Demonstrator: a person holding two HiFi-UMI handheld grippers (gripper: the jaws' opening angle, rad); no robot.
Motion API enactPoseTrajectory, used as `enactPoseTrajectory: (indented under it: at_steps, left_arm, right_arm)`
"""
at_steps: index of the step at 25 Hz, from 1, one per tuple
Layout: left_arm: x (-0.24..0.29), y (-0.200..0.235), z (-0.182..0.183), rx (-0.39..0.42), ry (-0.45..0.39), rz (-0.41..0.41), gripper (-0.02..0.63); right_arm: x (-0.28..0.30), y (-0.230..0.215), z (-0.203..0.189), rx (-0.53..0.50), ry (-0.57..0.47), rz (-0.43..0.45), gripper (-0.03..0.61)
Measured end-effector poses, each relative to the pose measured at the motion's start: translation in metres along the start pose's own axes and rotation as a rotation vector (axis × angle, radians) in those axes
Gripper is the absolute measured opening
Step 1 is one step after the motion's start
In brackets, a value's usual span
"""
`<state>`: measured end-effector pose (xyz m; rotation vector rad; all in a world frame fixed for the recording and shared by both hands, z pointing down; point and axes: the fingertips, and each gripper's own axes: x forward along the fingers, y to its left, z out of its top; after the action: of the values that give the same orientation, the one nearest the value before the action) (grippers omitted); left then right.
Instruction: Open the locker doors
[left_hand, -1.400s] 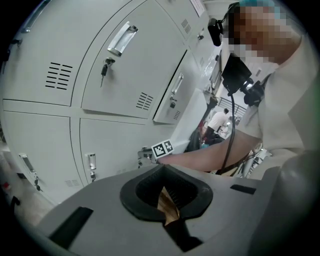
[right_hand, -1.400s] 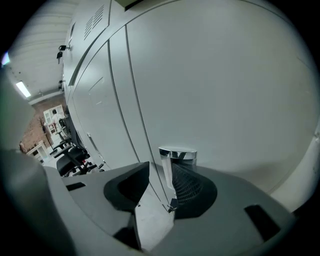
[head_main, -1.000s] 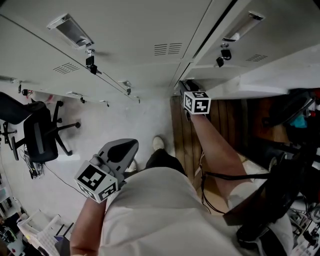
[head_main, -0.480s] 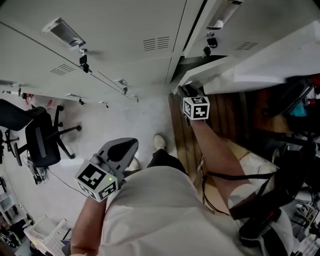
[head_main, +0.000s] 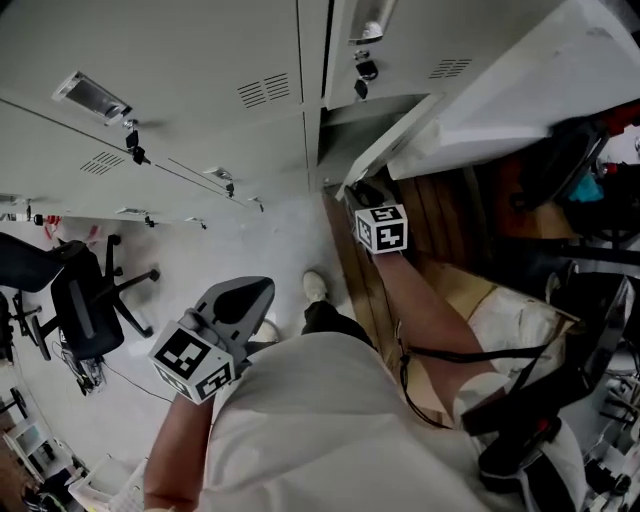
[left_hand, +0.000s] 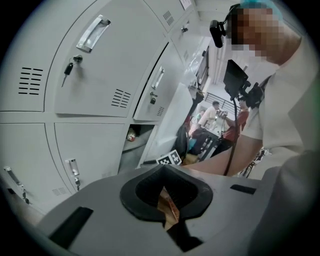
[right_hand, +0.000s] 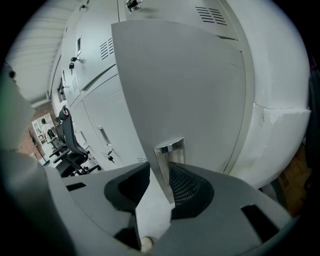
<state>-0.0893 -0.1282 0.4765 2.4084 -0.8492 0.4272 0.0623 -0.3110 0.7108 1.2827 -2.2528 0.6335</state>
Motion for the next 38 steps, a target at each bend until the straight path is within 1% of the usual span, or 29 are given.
enactPoseTrajectory:
  at_steps: [6,9,16,24,29,38]
  left_arm:
    - [0.017,-0.013,0.007,0.028,0.01,-0.053,0.011]
    - [0.026,-0.02,0.009,0.04,0.016,-0.081,0.011]
    - [0.046,-0.039,0.013,0.066,0.027,-0.147,0.011]
    - [0.066,-0.056,0.016,0.086,0.047,-0.202,0.011]
    - [0.074,-0.066,0.018,0.101,0.058,-0.231,0.011]
    - [0.08,-0.071,0.019,0.116,0.063,-0.251,0.011]
  right_arm:
    - [-0.026,-0.01,-0.018,-0.007,0.025,-0.017,0.101]
    - [-0.041,-0.017,-0.027,0.007,0.031,-0.026,0.095]
    - [-0.076,-0.039,-0.051,0.034,0.049,-0.067,0.055]
    - [-0.112,-0.079,-0.071,0.036,0.071,-0.121,0.043]
    - [-0.131,-0.106,-0.079,0.0,0.093,-0.149,0.04]
    - [-0.154,-0.16,-0.086,0.012,0.098,-0.202,0.038]
